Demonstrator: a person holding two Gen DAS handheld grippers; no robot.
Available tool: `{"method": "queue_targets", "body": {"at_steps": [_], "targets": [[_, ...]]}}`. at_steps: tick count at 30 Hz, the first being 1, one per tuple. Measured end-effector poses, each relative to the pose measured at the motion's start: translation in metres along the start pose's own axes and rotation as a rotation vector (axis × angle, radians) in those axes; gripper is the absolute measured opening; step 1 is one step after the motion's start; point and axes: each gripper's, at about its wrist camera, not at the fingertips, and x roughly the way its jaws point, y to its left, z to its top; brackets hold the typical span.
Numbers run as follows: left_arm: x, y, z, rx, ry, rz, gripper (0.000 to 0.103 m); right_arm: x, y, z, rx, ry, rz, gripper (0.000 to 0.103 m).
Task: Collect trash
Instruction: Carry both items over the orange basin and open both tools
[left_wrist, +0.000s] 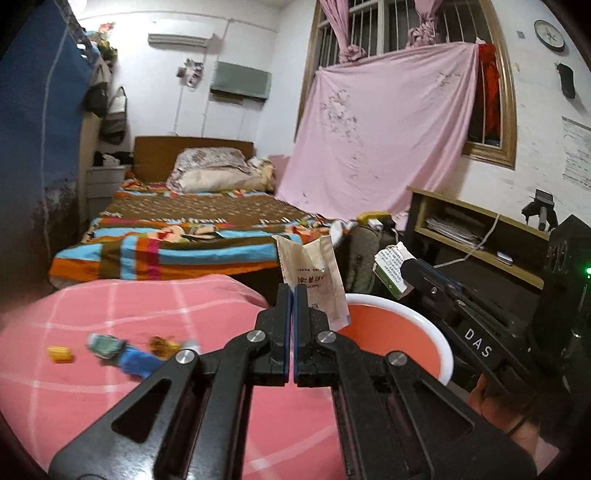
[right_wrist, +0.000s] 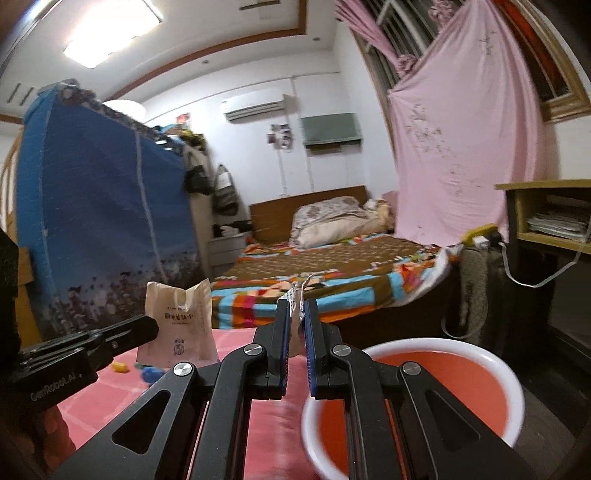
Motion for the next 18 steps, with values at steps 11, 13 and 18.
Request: {"method": "queue_targets", "body": {"at_steps": [11,13,18], "targets": [[0.045,-0.039,-0.008,-0.006,0.144,-0.074,0.000,0.002,-0.044,-0.009,0.061,0.097,-0.130,0.006],[0.051,-0.043,-0.009,-0.010,0.169,-0.079,0.000,0.002,-0.049,-0.010,0.076,0.112,-0.143,0.006],[0.063,-0.052,-0.012,-0.013,0.208,-0.088,0.000,0.003,-0.061,-0.013,0.122,0.141,-0.162,0.006]]}}
